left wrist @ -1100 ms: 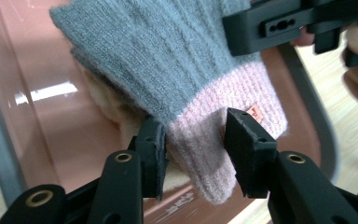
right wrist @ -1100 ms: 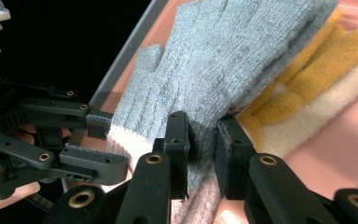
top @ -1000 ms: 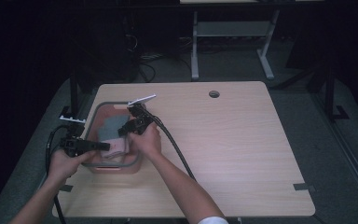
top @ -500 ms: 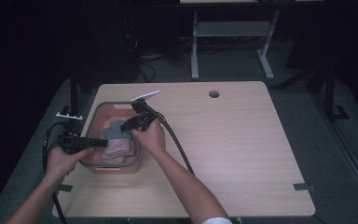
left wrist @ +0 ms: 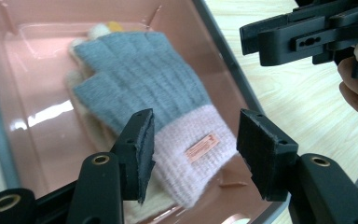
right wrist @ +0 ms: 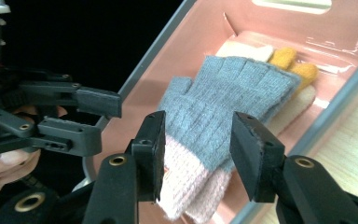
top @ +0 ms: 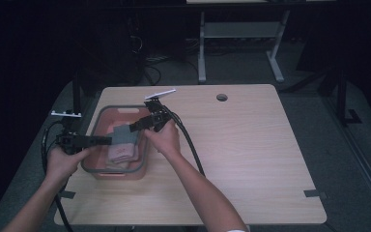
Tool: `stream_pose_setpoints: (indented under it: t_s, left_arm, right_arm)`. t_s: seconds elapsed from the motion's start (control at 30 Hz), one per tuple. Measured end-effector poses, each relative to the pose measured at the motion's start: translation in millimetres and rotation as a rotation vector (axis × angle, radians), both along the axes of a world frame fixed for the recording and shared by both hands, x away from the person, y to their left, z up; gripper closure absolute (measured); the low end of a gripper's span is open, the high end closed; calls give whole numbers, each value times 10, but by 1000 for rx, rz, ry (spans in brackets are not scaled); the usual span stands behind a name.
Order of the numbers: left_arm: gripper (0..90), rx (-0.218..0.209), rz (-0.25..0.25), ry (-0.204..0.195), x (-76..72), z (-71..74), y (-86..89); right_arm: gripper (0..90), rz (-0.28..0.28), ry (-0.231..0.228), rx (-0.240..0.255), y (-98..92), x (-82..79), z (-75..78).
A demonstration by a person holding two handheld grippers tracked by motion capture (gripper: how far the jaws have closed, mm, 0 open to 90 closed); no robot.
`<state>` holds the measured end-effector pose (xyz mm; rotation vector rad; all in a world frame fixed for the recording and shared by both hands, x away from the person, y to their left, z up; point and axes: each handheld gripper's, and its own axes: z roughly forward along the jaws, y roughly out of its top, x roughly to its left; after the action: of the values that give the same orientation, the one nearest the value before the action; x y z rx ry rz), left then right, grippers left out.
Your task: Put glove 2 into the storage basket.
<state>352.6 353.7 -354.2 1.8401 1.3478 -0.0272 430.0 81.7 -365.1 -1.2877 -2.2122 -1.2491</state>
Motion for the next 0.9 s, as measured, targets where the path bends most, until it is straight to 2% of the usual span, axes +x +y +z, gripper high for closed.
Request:
stream_pose_setpoints:
  t_s: [0.43,0.7,0.9]
  left_arm:
    - [417,-53,-50,-43,44,150,-256]
    - [373,-79,-87,-62,65,192,-395]
    - [362,-91,-113,-70,60,227,-518]
  right_arm:
    - [523,-42,-25,28,-396,-12,131]
    - [498,-68,-44,27,-628,-32,181]
    - [490,-92,-40,23,-763,-49,199]
